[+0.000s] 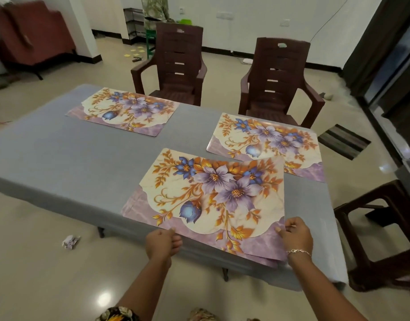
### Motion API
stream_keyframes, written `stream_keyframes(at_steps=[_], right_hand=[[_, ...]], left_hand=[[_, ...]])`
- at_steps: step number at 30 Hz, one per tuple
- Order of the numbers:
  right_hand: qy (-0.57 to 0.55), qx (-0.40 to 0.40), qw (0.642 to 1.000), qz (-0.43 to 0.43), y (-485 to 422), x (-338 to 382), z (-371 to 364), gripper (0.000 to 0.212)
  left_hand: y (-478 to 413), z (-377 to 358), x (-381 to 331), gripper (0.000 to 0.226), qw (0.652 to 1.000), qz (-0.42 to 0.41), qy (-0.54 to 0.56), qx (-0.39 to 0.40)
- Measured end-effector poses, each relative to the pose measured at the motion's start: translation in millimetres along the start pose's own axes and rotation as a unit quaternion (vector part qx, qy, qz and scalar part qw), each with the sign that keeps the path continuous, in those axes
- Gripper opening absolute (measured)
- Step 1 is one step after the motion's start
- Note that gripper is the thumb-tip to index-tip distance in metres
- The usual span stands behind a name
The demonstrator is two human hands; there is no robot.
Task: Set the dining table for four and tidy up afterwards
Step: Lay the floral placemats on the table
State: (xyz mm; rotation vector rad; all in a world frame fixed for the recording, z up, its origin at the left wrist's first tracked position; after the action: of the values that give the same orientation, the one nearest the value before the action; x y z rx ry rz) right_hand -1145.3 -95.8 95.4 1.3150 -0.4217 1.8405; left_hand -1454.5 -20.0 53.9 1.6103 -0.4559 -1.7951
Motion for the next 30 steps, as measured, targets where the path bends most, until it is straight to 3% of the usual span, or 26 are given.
stream_keyframes(at_steps=[4,9,13,20,25,30], right_hand=[[-0.132,0.024,0.988,-0.074,-1.4,0.8,-10.3,0.017],[-0.206,0.07,0.97,-0.108,-10.8,3.9,-42.3,0.023],[-0.236,0.118,0.958,-0.11,-20.1,20.4,-96.8,0.022],[-0.125,0.235,0.963,0.031,-22.3,57.0,-221.1,0.016],[-0.176,0.245,0.953,-0.031,-0.4,67.6,-298.1,0.028],[-0.14,0.257,0.955,-0.052,22.0,80.7,-371.4,0.015]], left_hand=[[-4.4,12.8,-6.7,0.022,0.998,-0.003,0.037,-0.042],[-15.7,32.3,-34.3,0.012,0.99,-0.02,0.116,-0.072],[-38.3,59.5,-73.9,0.02,0.98,-0.039,0.174,-0.092],[-88.9,132.9,-125.6,0.005,0.958,-0.043,0.184,-0.217],[-122.5,188.1,-148.6,0.021,0.94,-0.051,0.224,-0.254],[-175.6,242.8,-164.6,0.019,0.934,-0.045,0.233,-0.269]])
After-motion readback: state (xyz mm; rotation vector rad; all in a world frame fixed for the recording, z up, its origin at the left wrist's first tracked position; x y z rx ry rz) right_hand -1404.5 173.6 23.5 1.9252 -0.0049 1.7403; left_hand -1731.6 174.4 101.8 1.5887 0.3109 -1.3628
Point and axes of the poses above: each hand's wrist, its own y-axis away from the middle knuckle, its own z-axis out of the back of the hand, x = y × z, the point moved 4 cm from there along -y, towards the middle knuckle, and after that the axes turned 11 degrees about -y, right-handed, at the moved point
